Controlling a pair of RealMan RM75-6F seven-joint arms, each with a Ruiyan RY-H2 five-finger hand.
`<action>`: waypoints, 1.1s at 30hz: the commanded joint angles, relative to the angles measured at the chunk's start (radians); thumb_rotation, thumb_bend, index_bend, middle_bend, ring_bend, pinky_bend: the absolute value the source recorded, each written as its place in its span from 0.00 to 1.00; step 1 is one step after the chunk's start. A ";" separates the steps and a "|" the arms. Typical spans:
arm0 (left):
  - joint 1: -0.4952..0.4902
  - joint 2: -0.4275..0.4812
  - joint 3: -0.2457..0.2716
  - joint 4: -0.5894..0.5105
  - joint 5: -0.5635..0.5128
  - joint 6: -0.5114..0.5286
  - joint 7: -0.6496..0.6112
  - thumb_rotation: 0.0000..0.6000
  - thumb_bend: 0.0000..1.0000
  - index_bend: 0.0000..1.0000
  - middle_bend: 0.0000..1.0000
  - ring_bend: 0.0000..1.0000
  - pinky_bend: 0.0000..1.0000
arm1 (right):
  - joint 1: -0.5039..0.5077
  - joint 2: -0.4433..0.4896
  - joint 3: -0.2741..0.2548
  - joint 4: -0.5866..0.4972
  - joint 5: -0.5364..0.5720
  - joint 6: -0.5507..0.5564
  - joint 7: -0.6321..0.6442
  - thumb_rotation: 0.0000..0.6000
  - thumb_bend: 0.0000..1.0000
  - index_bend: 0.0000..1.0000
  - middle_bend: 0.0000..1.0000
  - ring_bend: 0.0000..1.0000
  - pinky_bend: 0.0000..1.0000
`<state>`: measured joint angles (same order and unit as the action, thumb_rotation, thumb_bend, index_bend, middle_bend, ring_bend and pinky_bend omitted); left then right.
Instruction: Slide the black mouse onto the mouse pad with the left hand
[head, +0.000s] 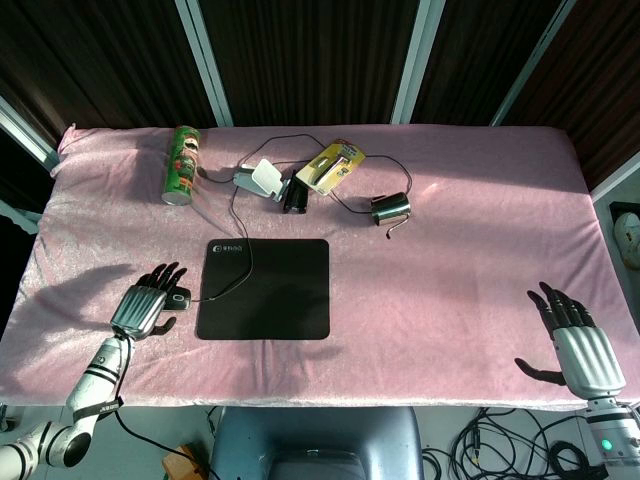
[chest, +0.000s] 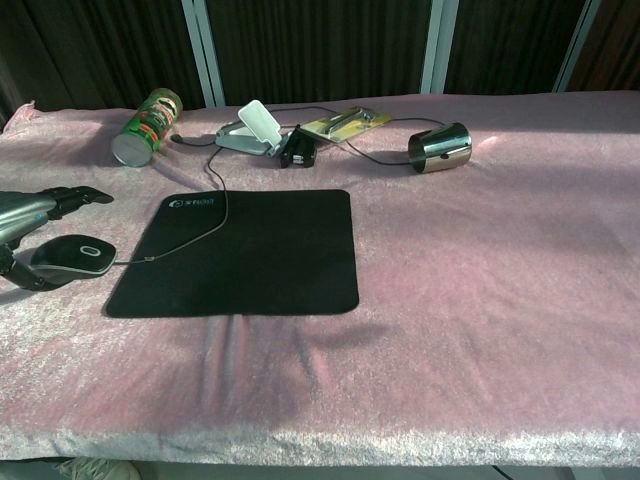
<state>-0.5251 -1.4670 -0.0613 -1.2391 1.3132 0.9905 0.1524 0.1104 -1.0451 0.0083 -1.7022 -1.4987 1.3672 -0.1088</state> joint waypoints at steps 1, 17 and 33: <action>-0.001 -0.002 0.000 0.001 -0.003 -0.002 0.004 1.00 0.31 0.00 0.00 0.00 0.20 | 0.000 0.000 0.000 0.000 0.000 0.001 0.000 1.00 0.30 0.06 0.07 0.11 0.25; -0.011 -0.013 0.002 0.015 0.010 -0.018 -0.028 1.00 0.31 0.00 0.00 0.00 0.21 | 0.000 -0.001 -0.002 0.002 -0.005 0.001 0.000 1.00 0.29 0.06 0.07 0.11 0.25; 0.004 -0.143 -0.007 0.182 0.073 0.105 -0.071 1.00 0.43 0.51 0.74 0.62 0.75 | 0.000 0.001 -0.002 0.002 -0.004 0.001 0.002 1.00 0.30 0.06 0.07 0.11 0.25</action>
<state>-0.5221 -1.6095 -0.0700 -1.0550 1.3832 1.0923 0.0814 0.1102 -1.0445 0.0062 -1.7007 -1.5031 1.3682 -0.1071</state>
